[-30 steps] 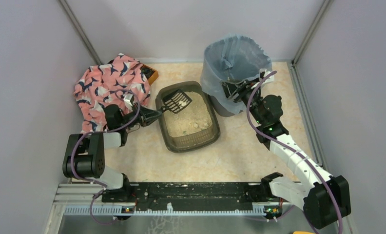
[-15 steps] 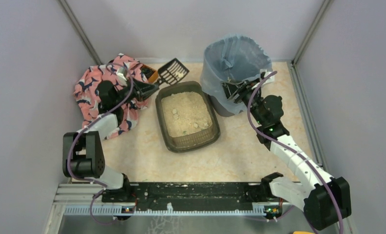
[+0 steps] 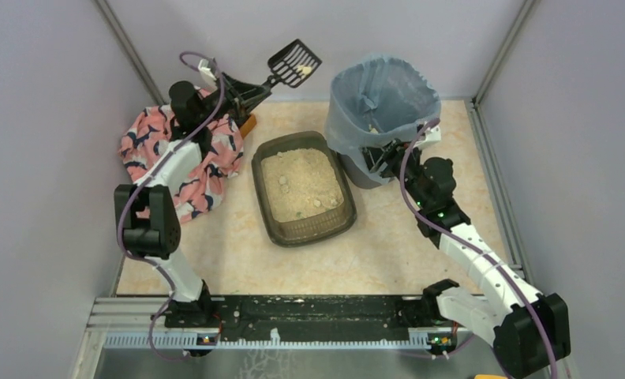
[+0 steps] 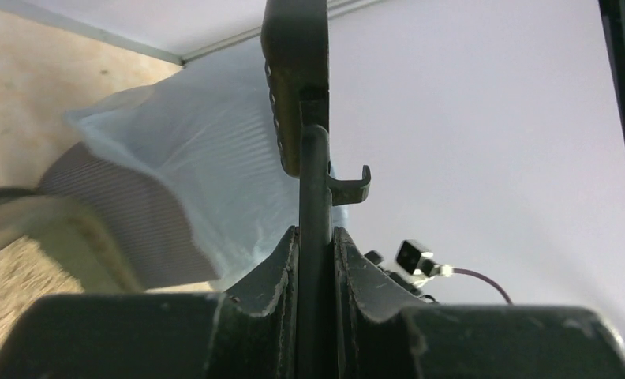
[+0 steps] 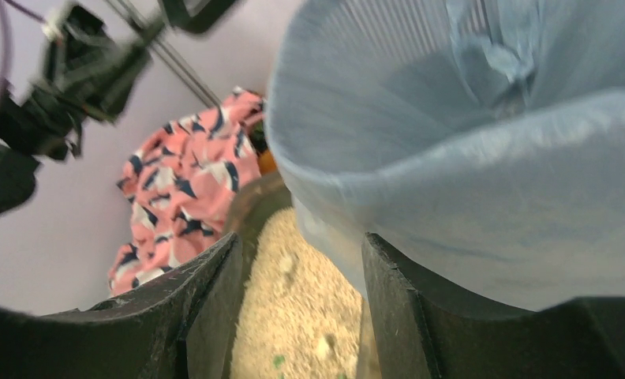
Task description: Clean the litter box
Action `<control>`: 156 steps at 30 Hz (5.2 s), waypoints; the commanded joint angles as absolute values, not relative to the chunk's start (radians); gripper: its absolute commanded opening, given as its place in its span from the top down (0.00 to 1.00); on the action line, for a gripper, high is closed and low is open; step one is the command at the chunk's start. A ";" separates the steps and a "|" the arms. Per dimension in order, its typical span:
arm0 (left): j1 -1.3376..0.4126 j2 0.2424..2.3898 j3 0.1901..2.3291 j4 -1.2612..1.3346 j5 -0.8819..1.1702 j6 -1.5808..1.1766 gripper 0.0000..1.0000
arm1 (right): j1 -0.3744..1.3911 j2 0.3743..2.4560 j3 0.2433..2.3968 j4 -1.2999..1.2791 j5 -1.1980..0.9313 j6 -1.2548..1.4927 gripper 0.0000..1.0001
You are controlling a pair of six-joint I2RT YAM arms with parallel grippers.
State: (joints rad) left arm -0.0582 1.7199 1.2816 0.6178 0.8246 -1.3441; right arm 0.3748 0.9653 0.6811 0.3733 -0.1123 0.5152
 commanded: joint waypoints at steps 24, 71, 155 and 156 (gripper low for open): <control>-0.406 2.028 1.919 0.200 0.752 -0.400 1.00 | 0.364 0.683 0.593 0.350 -0.097 0.383 0.39; -0.359 1.473 1.421 0.233 0.249 -0.332 1.00 | 0.350 0.920 0.804 0.208 -0.264 0.377 0.36; -0.715 1.679 1.475 -0.753 -0.090 -0.433 1.00 | 0.356 0.737 0.614 0.205 -0.258 0.371 0.34; -0.697 1.669 1.459 -0.743 -0.074 -0.434 1.00 | 0.356 0.735 0.612 0.204 -0.256 0.371 0.34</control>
